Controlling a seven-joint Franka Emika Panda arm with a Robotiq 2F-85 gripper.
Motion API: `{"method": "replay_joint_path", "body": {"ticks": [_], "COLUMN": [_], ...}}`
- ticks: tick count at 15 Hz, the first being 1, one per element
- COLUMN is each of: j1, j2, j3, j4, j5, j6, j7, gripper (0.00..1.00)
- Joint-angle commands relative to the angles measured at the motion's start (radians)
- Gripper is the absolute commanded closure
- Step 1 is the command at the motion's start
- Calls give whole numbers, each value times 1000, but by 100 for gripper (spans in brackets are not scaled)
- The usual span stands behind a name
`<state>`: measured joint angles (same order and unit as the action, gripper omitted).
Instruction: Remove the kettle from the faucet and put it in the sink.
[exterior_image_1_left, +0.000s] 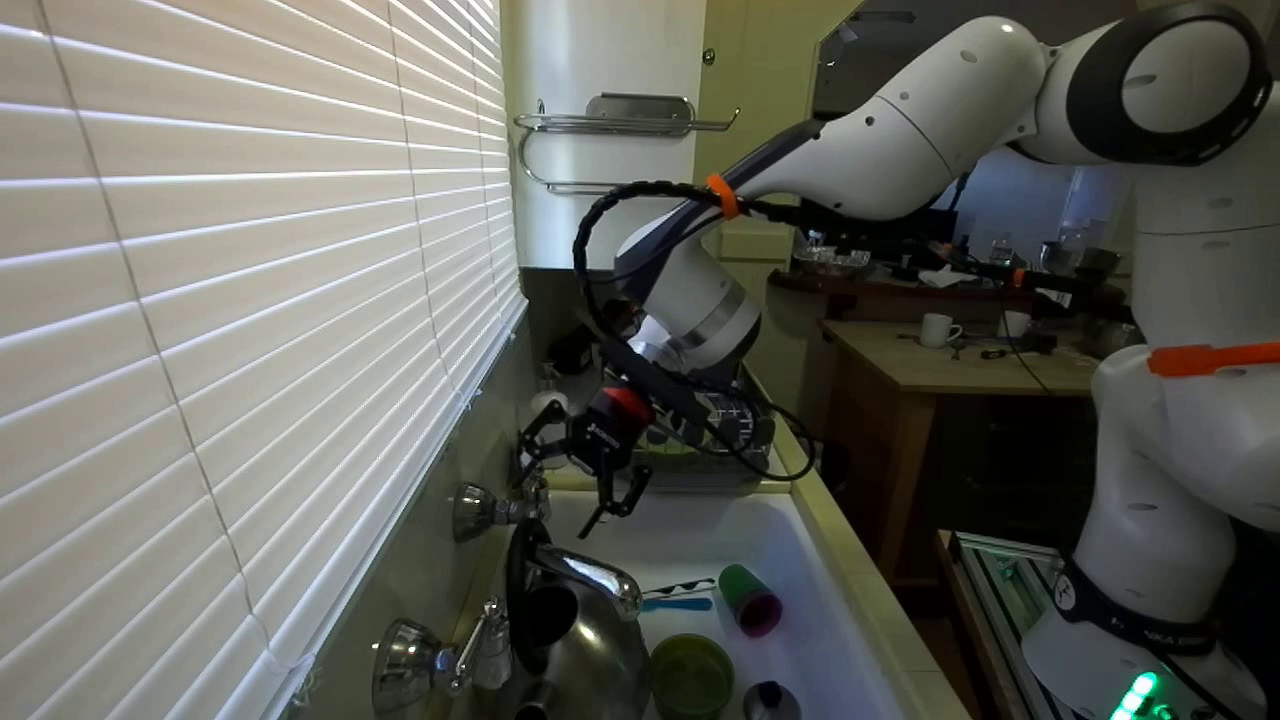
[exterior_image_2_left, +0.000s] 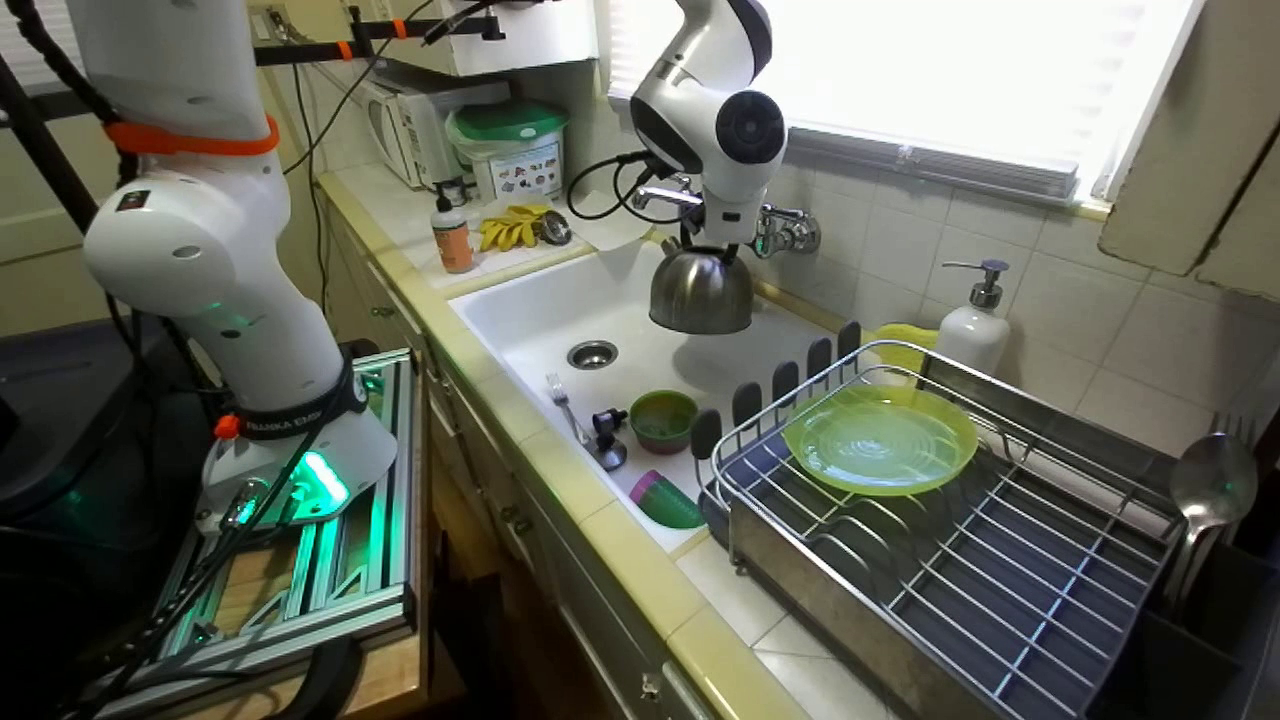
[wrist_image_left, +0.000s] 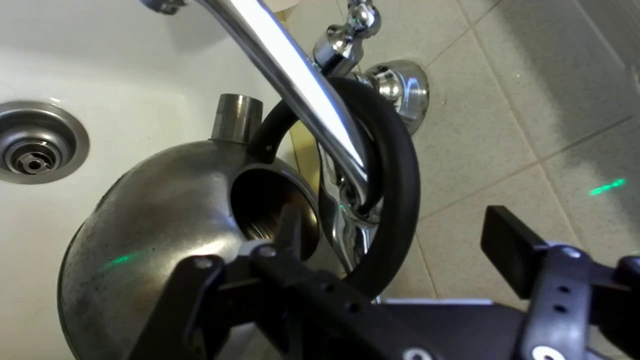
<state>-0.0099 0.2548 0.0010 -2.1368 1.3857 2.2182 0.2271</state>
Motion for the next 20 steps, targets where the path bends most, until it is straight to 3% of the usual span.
{"method": "replay_joint_path", "body": {"ticks": [1, 4, 8, 10, 14, 15, 16, 18, 20], "j1": [5, 4, 2, 2, 0, 0, -1, -1, 2], "j2": [37, 54, 67, 77, 109, 118, 125, 129, 115], "j3": [-6, -9, -10, -9, -8, -8, -7, -8, -9], "j4": [17, 31, 42, 50, 76, 83, 89, 97, 92], "j5": [33, 22, 16, 16, 8, 5, 6, 2, -8], "j6": [9, 3, -7, -13, -25, -29, -31, -35, -35], "j7": [-34, -35, -33, -35, -43, -45, -50, -49, -41], "gripper": [12, 21, 48, 44, 24, 26, 31, 54, 69]}}
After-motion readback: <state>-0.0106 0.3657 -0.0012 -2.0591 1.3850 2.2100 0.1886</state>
